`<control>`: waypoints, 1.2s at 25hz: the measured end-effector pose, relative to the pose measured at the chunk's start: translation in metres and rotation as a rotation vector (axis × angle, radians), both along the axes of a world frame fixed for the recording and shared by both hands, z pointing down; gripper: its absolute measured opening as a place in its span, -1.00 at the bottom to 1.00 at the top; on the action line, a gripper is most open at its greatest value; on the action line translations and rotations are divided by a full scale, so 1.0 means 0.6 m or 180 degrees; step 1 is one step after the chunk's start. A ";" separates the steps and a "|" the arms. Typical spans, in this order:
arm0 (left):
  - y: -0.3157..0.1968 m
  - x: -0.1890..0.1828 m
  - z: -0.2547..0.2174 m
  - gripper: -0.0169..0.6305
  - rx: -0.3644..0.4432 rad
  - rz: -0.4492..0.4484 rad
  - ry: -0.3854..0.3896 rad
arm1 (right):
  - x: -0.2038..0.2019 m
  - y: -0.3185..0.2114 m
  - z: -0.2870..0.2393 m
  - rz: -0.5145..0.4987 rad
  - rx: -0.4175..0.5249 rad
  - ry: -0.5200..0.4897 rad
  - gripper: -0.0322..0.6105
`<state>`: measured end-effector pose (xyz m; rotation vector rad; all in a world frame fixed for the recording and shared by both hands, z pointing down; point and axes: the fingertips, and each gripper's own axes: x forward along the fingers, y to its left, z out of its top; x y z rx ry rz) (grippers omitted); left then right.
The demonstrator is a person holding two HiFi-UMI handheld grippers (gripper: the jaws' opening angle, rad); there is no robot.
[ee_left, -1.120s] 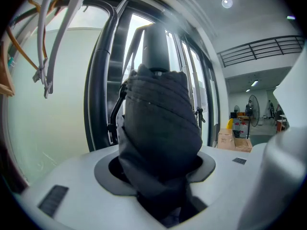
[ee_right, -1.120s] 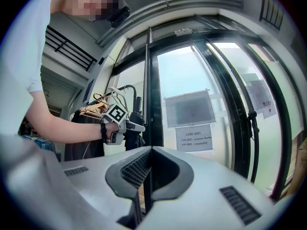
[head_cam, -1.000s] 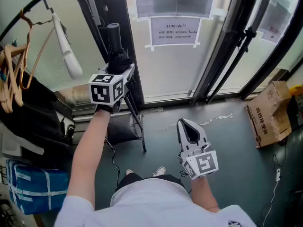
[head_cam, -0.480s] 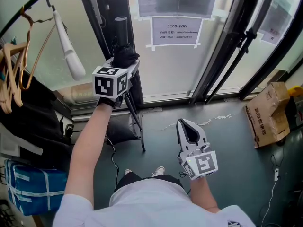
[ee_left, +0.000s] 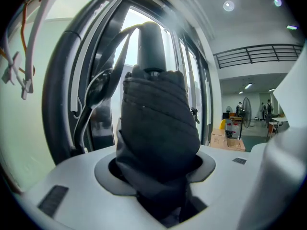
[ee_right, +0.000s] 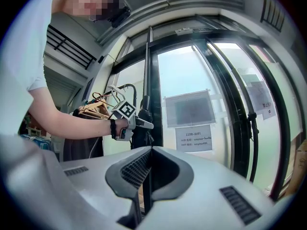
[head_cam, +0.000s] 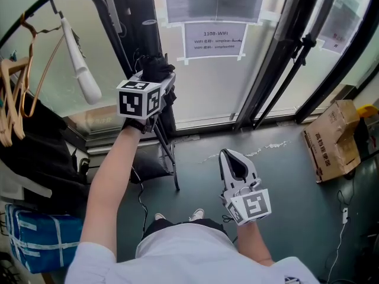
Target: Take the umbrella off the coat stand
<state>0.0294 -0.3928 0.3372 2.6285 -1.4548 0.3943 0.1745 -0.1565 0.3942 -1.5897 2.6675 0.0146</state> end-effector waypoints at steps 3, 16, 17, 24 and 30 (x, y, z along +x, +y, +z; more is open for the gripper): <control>-0.003 0.015 -0.014 -0.17 0.0095 0.0027 -0.0105 | 0.007 0.002 0.001 0.0003 -0.0005 0.0001 -0.84; 0.042 0.043 -0.018 -0.16 0.0219 0.0139 -0.0116 | 0.012 0.002 0.001 -0.0055 -0.0007 0.0028 -0.84; 0.048 0.041 -0.015 -0.16 0.0219 0.0144 -0.0114 | 0.009 0.002 0.001 -0.0067 -0.0004 0.0028 -0.84; 0.089 0.024 0.007 -0.16 0.0254 0.0156 -0.0223 | -0.017 0.007 -0.001 -0.0170 0.0019 0.0044 -0.84; 0.123 -0.007 0.030 -0.16 0.0252 0.0128 -0.0266 | -0.046 0.018 -0.006 -0.0233 0.0067 0.0088 -0.84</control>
